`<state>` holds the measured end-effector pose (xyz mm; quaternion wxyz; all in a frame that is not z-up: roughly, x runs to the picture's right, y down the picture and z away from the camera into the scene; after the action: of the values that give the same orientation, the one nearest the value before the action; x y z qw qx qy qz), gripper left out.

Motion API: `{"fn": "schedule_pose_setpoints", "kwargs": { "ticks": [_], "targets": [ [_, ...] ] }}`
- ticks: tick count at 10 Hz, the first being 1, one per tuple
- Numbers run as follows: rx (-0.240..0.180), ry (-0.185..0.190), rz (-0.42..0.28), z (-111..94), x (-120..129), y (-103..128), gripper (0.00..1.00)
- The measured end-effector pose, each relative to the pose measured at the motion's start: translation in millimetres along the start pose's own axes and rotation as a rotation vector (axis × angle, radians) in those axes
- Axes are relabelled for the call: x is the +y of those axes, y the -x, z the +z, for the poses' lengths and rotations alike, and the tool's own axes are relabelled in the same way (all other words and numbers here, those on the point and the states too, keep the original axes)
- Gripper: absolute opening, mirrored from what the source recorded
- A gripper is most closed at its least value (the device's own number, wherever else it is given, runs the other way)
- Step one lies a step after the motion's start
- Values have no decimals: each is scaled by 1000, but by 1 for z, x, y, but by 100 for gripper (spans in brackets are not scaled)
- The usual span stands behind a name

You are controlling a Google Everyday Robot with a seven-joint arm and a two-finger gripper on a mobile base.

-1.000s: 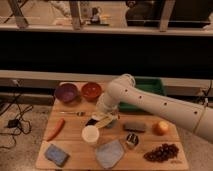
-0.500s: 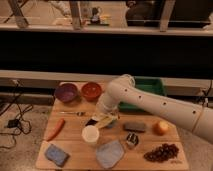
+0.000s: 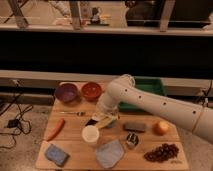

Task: Place banana in plastic cup

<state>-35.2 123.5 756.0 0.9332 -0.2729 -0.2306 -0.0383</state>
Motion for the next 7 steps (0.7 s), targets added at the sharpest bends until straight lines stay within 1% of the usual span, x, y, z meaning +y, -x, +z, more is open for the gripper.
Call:
{"fn": "schedule_pose_setpoints", "kwargs": {
  "ticks": [1,7],
  "targets": [
    [0,0,0,0,0,0,80],
    [0,0,1,0,0,0,80]
  ]
}}
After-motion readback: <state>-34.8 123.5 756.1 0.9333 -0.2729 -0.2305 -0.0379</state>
